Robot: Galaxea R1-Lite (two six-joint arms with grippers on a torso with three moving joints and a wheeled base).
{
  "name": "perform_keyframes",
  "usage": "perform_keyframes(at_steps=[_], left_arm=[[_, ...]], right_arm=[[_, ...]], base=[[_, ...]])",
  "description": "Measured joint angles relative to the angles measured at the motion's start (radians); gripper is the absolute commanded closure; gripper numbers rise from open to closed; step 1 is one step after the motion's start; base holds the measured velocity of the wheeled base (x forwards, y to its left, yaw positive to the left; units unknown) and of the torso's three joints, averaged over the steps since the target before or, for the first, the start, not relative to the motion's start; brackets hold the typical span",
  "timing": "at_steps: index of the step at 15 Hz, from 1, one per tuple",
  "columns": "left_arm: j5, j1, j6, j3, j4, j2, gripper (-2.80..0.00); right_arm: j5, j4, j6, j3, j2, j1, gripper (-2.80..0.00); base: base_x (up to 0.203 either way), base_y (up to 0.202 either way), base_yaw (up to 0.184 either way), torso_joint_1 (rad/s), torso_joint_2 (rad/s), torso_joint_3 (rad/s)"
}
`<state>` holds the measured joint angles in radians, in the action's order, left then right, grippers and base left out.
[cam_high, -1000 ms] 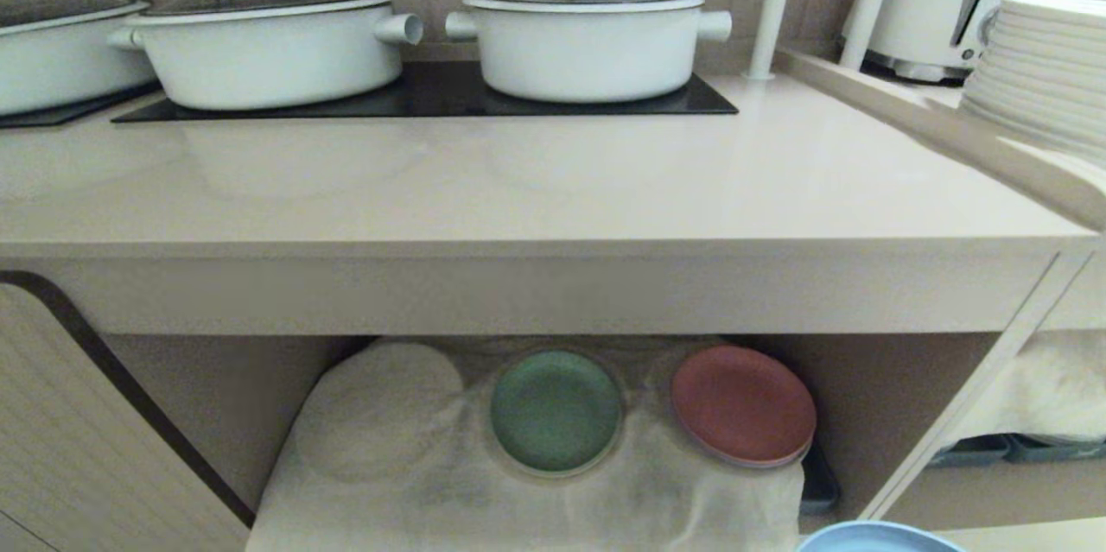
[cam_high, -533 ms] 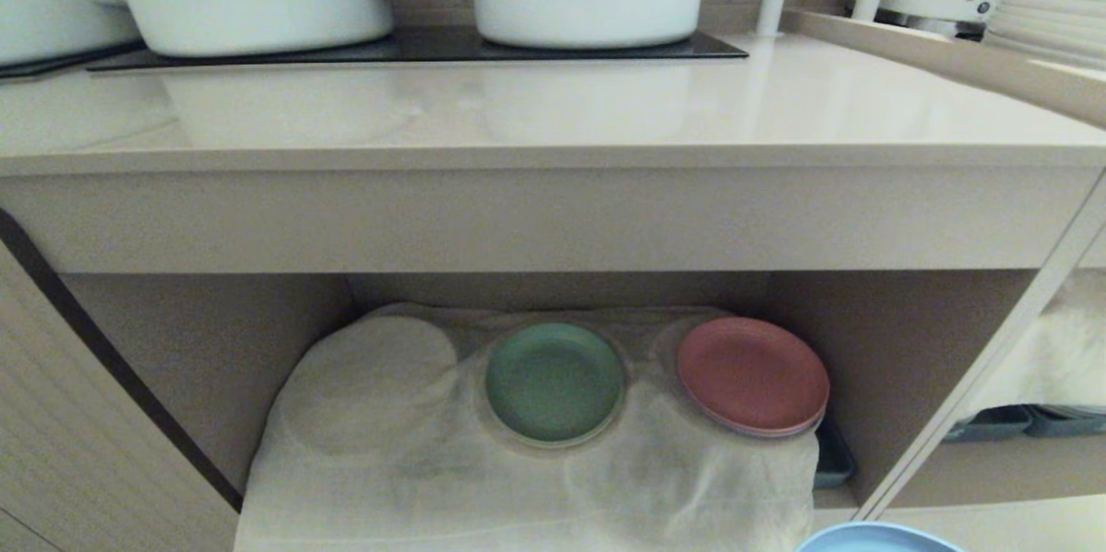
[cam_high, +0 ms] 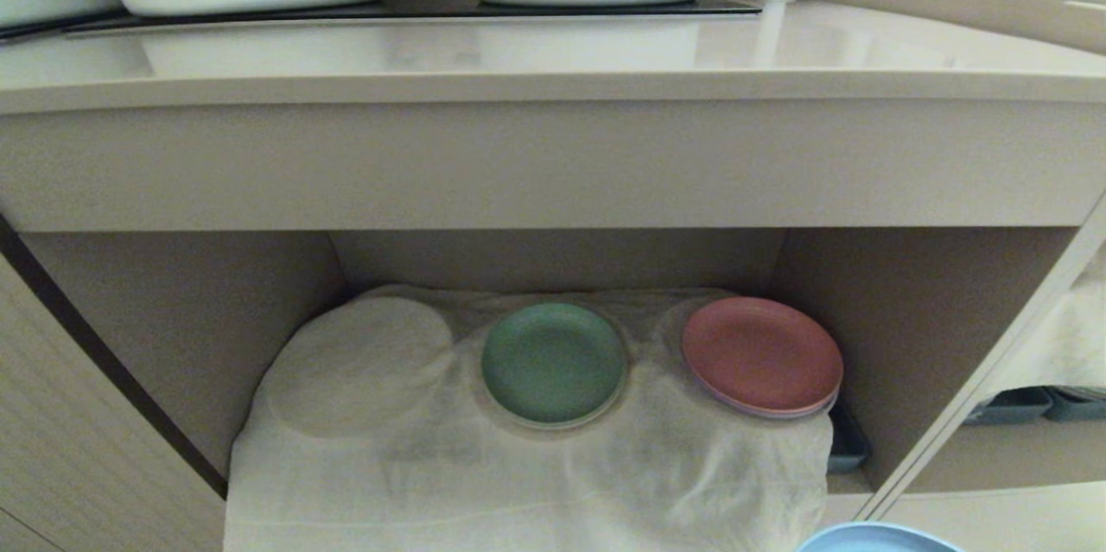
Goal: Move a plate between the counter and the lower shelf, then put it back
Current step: Put the plate in the cupboard
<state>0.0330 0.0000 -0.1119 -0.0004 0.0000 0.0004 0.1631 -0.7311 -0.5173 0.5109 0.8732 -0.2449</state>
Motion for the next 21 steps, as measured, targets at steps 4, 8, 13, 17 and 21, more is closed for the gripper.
perform_keyframes(at_steps=[4,8,13,17,21], left_arm=[[0.000,0.000,0.000,0.000,0.000,0.000,0.00],[0.000,0.000,-0.001,0.000,0.000,0.000,0.00],[0.000,0.000,0.000,0.000,0.000,0.000,0.00],[0.000,0.000,0.000,0.000,0.000,0.000,0.00],[0.000,0.000,0.000,0.000,0.000,0.000,0.00]], right_arm=[[0.001,0.000,0.000,-0.001,0.000,0.000,0.00],[0.000,0.000,0.000,-0.002,0.000,0.000,0.00],[0.000,0.005,0.002,0.002,0.001,0.000,0.00],[-0.001,0.003,0.002,0.005,0.001,-0.002,0.00],[-0.002,0.002,0.002,0.003,0.000,-0.006,0.00]], base=[[0.000,0.000,0.000,0.000,0.01,0.019],[0.000,0.000,0.000,0.000,0.01,-0.001],[0.000,0.000,0.000,0.000,0.00,0.000],[0.000,0.000,0.000,0.000,0.00,0.000],[0.000,0.000,0.000,0.000,0.00,0.000]])
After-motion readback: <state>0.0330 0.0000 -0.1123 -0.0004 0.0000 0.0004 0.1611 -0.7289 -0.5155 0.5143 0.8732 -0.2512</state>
